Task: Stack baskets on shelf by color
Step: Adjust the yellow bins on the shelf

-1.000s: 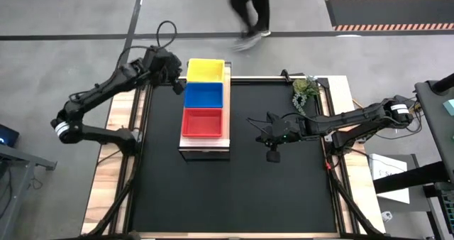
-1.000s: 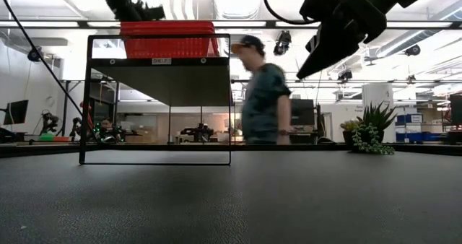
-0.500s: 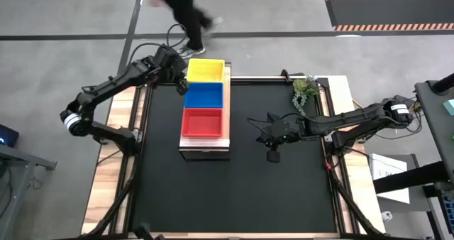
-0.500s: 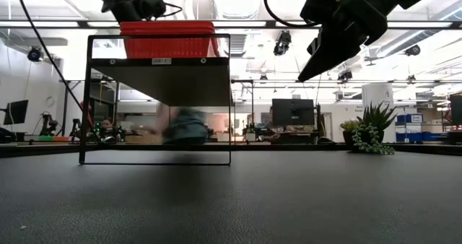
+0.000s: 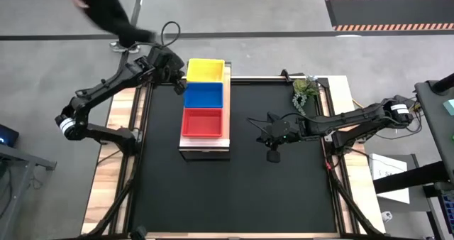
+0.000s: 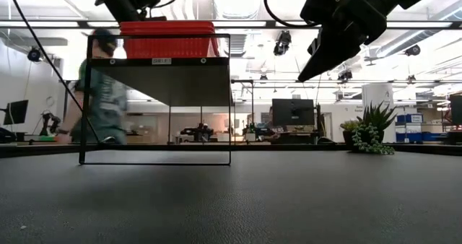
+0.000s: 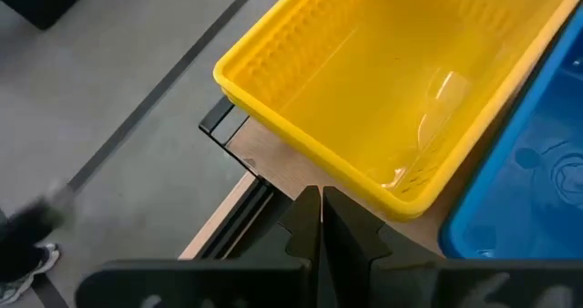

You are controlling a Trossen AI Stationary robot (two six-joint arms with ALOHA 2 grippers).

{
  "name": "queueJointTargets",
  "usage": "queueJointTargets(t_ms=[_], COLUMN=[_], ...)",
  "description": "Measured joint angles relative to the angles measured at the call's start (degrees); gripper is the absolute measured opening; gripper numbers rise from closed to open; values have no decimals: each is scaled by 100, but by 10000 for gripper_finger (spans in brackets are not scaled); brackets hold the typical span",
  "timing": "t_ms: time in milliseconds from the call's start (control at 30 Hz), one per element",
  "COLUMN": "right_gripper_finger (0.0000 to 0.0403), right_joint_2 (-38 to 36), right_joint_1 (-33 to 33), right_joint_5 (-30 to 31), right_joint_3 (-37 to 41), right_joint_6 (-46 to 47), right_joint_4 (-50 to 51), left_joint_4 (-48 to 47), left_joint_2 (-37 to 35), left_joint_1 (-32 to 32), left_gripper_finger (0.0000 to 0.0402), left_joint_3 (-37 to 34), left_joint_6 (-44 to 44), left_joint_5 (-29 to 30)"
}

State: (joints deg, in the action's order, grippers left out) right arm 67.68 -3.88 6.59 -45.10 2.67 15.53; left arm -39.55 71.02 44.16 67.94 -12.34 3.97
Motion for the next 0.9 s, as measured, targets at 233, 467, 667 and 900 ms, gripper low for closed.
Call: queueJointTargets(t_ms=[233,467,667,900], right_gripper_finger=[9,9,9,9], right_joint_2=[0,2,2,2], right_joint_1=[0,0,0,0], right_joint_5=[0,2,0,0], right_joint_3=[0,0,0,0], right_joint_6=[36,36,136,182], right_joint_4=[1,0,2,2], left_joint_4=[7,30,278,256], left_joint_2=[-271,-409,-204,-241], left_joint_1=[-19,-76,-76,-76], left_gripper_finger=[0,0,0,0], left_joint_3=[15,-196,-350,-382], left_joint_6=[2,2,4,4], left_joint_5=[-240,-952,-955,-953])
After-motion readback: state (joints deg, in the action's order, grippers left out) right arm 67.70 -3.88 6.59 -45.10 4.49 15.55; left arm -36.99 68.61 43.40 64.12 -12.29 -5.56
